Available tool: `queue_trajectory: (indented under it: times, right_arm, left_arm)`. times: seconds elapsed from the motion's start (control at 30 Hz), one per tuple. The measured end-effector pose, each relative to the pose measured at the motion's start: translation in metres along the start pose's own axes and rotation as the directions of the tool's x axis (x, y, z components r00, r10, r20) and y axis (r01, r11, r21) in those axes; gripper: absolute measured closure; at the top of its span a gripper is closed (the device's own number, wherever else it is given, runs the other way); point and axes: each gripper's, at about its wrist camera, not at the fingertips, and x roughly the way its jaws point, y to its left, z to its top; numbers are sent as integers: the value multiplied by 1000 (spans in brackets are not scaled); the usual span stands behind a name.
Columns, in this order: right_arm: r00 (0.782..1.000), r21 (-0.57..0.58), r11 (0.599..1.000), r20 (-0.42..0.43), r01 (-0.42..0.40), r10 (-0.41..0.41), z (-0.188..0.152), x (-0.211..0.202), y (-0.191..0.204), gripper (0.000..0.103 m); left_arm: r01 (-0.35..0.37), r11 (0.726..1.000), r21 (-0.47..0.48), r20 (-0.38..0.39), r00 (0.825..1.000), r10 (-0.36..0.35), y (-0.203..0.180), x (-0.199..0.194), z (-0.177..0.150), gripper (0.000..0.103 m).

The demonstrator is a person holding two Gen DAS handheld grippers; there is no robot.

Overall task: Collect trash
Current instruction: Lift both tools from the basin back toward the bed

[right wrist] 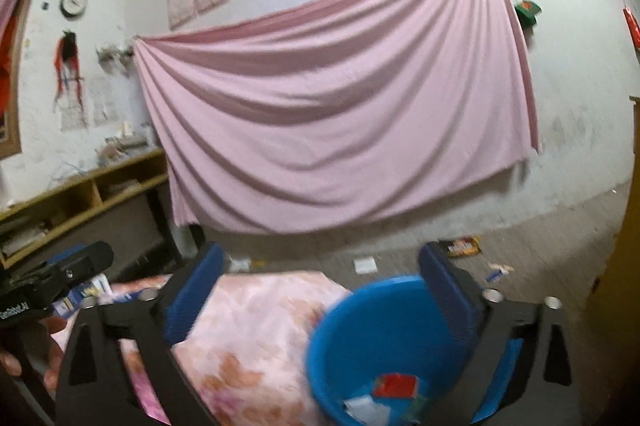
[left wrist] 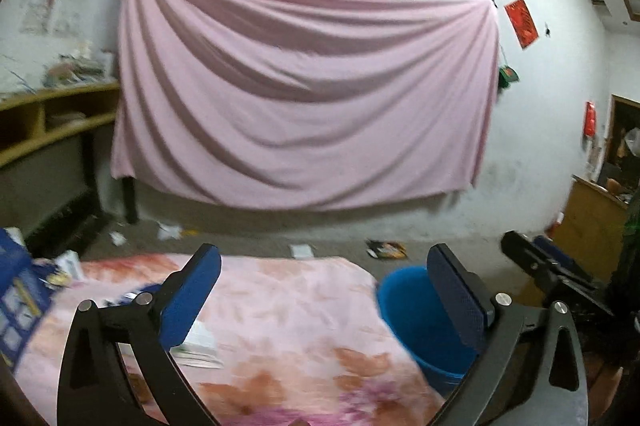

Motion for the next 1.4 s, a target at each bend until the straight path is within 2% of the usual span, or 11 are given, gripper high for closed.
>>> queue_trajectory:
  times: [0.2,0.43,0.73,0.83,0.9,1.0,1.13,1.27,1.4]
  right_arm:
    - [990,-35,997,120,-72,76,3,-7,31,0]
    - [953,-104,985,255,-139,161,1,-15,71,0]
    - [922,-174,962,290,-212,256,-13,-3,122,0]
    - [930,-191,956,253,-223,267,-19,8,134,0]
    - [937,-206,949,207,-240,282,-23,17,139,0]
    - [945,-209,941,135,-267,298,-27,30,144,0]
    - [954,-198,934,-6,-296,300,-33,54,151,0]
    - [943,-178,928,-127,-328,309,-42,72,154,3]
    - [918,-173,919,-255,-354,305,-50,91,160,19]
  left_arm:
    - [-70,998,-7,116,991,70,31,-37,-6,2]
    - [-197,980,8,231,954,190,68,-78,-8,2]
    - [-309,951,3,278,914,296,117,-108,-25,2]
    - [-325,946,2,265,912,313,127,-110,-34,2]
    - [-329,944,8,243,916,318,133,-108,-40,2]
    - [-326,945,12,191,929,318,138,-100,-50,2]
    - [-306,952,-4,99,947,305,145,-87,-58,2]
    - [-290,957,-24,-13,957,290,152,-71,-66,2]
    - [-263,962,-68,-112,960,255,161,-58,-71,2]
